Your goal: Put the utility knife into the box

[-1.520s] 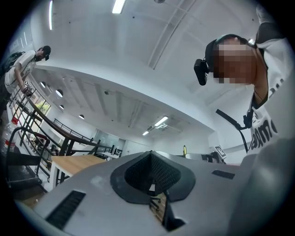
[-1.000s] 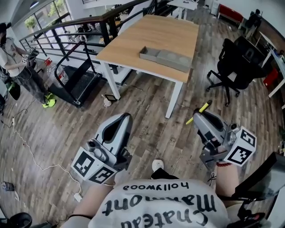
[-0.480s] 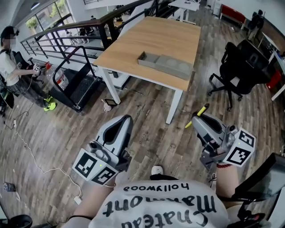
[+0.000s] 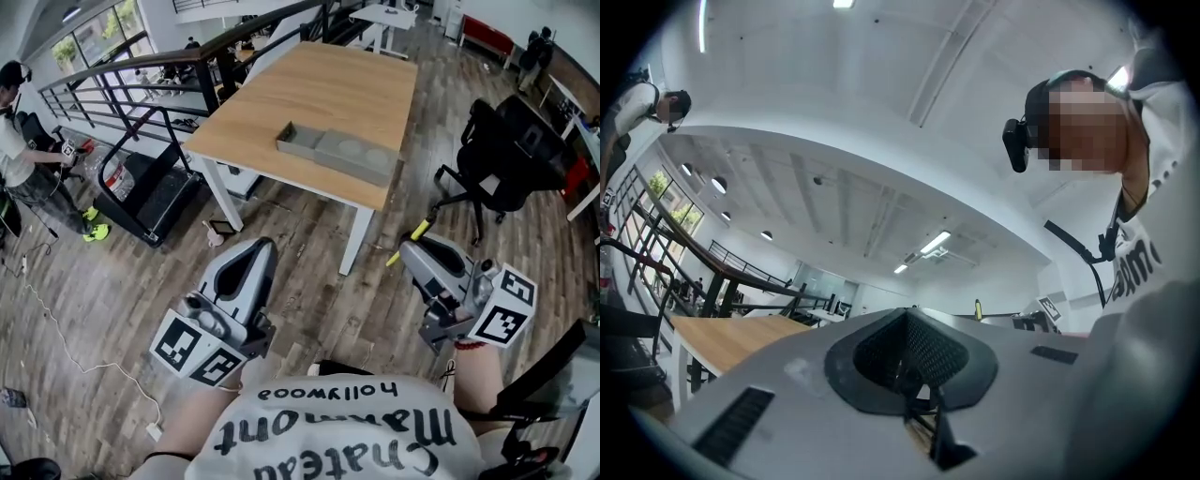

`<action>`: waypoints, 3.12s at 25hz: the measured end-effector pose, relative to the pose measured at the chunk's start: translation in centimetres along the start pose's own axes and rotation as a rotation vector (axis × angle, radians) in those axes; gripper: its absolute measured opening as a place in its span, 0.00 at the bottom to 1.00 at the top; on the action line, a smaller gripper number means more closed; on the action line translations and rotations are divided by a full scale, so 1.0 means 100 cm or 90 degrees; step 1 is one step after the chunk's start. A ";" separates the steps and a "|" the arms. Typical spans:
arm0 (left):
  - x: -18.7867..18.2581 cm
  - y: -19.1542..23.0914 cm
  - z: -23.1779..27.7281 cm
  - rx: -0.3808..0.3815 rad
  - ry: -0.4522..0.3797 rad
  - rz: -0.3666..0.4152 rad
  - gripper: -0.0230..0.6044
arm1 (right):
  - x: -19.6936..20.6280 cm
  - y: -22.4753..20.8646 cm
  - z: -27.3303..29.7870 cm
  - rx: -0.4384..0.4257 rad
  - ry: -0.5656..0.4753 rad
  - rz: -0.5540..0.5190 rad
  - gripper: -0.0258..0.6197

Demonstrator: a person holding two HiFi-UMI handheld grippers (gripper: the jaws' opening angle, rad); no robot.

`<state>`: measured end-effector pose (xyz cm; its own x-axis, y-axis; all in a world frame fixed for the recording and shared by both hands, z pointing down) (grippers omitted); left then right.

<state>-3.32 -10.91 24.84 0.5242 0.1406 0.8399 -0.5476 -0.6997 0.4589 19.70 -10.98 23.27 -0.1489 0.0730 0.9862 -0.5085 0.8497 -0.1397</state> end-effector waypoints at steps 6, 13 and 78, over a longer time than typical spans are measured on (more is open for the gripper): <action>0.001 0.005 0.011 -0.014 -0.003 0.010 0.04 | -0.004 -0.017 0.003 -0.008 -0.009 0.000 0.09; 0.004 0.000 0.010 -0.023 0.017 0.028 0.04 | -0.002 -0.019 0.007 -0.025 -0.014 0.014 0.09; -0.093 0.372 0.236 0.026 0.093 -0.021 0.04 | 0.008 -0.298 0.309 0.063 0.013 0.048 0.09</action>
<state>-13.23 -54.79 27.24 0.4388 0.2622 0.8595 -0.5037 -0.7203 0.4769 8.54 -52.31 25.49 -0.1733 0.1452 0.9741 -0.5783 0.7856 -0.2200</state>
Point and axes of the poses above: the fingertips, and each gripper's own axes: z forward along the fingers, y to its left, x out of its underside, the point moved 4 cm from there along -z, backward along the fingers, and after that the axes turned 15 degrees about -z, right-handed, at the moved point
